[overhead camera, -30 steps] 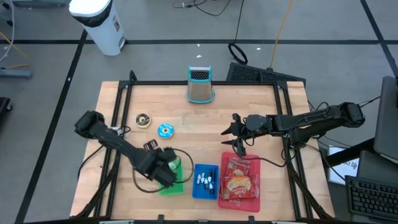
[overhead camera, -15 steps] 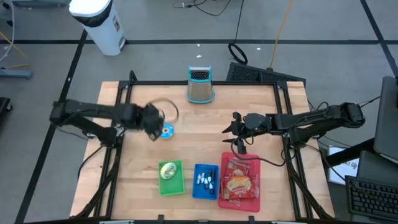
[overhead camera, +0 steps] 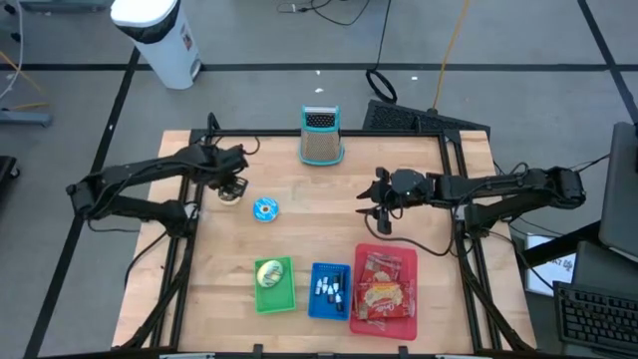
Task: Pick & Place Food Item
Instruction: Put the black doughnut into the green bin
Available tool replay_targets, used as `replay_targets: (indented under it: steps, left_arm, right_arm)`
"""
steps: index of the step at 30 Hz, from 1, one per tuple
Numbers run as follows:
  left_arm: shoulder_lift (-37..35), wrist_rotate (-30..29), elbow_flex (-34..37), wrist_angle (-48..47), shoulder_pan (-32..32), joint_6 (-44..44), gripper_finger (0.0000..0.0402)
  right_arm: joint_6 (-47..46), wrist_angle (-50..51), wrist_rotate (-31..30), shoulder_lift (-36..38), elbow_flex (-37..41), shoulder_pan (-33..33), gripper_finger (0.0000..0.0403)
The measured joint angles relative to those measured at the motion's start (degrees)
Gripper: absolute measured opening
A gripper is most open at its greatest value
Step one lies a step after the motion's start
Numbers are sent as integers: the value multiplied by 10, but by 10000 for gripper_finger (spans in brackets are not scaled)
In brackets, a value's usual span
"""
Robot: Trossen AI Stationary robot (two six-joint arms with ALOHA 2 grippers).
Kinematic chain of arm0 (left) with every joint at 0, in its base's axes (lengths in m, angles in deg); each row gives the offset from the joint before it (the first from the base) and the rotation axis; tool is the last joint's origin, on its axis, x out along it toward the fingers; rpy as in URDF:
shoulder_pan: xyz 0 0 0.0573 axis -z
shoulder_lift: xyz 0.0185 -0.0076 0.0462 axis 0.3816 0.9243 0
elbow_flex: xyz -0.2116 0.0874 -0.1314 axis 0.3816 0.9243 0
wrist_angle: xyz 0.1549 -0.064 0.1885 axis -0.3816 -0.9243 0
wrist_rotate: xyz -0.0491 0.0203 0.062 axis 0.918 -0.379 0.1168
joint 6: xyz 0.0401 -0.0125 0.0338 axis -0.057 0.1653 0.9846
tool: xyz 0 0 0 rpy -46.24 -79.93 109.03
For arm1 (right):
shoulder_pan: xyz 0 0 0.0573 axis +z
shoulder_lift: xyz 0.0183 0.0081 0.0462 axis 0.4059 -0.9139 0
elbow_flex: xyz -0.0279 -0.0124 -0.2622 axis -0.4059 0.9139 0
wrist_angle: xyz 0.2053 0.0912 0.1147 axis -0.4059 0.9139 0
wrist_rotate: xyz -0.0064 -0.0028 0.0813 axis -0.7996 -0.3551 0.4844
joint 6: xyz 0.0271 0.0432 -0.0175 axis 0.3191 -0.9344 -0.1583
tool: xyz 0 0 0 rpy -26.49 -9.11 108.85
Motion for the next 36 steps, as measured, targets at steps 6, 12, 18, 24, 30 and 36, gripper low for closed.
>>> replay_targets:
  steps: [6,12,18,24,30,36]
  left_arm:
    - [36,-12,32,34,-25,3,182]
    - [86,-11,47,71,-41,19,182]
    - [132,-2,44,88,-52,18,182]
    - [172,19,44,80,-52,14,182]
    - [180,47,44,86,-52,19,182]
    - [180,59,45,104,-52,69,156]
  right_arm:
    - [0,0,0,0,0,-13,171]
    - [0,0,1,0,0,-13,171]
    - [-4,3,2,0,0,-13,171]
    - [-5,7,2,0,0,-12,171]
    - [-5,8,2,0,0,-10,171]
    - [-5,12,2,0,0,-10,171]
